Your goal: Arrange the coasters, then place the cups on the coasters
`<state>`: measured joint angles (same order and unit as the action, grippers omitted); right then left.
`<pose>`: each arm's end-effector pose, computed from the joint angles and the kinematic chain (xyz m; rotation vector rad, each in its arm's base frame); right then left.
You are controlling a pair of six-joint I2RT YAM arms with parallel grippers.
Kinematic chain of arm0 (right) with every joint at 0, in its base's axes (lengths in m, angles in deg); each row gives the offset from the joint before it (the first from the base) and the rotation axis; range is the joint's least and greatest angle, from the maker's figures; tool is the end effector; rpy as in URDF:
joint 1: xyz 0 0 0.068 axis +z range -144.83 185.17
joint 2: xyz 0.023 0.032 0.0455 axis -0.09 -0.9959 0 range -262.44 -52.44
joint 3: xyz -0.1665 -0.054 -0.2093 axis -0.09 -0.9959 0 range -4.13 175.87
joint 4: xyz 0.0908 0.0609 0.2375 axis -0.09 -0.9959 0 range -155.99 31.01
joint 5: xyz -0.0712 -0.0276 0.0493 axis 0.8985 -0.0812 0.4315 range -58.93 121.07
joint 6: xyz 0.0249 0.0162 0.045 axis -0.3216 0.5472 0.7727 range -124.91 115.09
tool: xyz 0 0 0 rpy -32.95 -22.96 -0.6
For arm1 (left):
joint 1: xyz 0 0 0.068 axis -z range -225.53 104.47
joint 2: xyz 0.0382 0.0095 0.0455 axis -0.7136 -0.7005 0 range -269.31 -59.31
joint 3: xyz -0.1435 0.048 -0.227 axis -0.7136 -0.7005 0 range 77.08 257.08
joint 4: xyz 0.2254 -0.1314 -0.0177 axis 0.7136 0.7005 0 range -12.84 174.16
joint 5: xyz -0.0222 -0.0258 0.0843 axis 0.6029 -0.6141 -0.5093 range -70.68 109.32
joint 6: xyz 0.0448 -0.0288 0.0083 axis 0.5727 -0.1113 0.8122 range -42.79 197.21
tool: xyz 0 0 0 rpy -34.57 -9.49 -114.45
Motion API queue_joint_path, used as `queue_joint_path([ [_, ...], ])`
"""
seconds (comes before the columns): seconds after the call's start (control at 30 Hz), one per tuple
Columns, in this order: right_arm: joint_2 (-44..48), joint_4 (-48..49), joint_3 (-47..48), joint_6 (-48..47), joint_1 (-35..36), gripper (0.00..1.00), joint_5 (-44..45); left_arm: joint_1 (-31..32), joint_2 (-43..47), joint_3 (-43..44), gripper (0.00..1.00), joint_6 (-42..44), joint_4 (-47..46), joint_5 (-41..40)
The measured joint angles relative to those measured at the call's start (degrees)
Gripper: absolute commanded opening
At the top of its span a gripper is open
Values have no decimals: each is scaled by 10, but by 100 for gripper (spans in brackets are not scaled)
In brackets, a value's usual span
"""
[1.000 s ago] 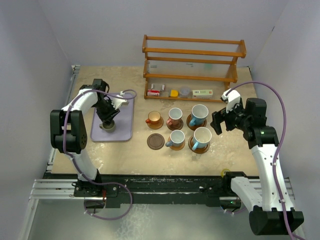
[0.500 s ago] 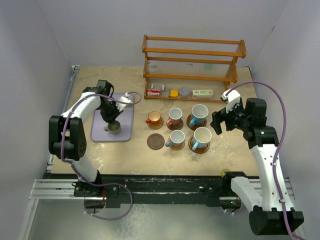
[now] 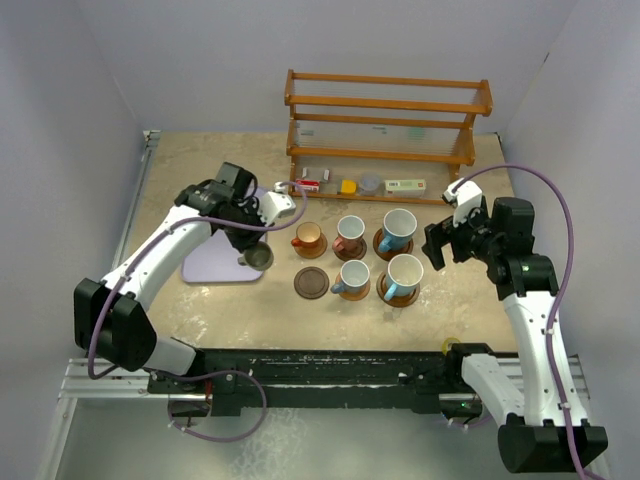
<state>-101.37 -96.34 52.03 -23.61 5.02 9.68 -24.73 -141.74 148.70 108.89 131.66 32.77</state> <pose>0.1748 0.0126 0.3491 -0.5508 1.9874 0.1887 0.2612 -0.1081 0.2894 1.2470 2.3733 -0.2592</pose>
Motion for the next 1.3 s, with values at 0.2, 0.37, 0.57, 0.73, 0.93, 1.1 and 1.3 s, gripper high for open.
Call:
queue_joint_path([
  [0.2,3,0,-3,0,0,100,14,82,-4,-2,3,-70,-26,-2],
  [0.37,1,0,-4,0,0,100,25,123,-36,-3,3,-125,-63,0],
  [0.57,-2,6,-4,0,0,100,39,147,-74,-3,3,-183,-104,0],
  [0.73,0,12,-4,0,0,100,45,161,-101,-3,3,-223,-124,-4],
  [0.93,11,16,8,5,0,100,82,180,-130,-3,3,-258,-139,-12],
  [1.1,18,20,21,17,0,100,103,186,-137,-12,3,-277,-146,-19],
  [1.3,33,47,0,35,-2,100,129,187,-148,-12,3,-294,-151,-24],
])
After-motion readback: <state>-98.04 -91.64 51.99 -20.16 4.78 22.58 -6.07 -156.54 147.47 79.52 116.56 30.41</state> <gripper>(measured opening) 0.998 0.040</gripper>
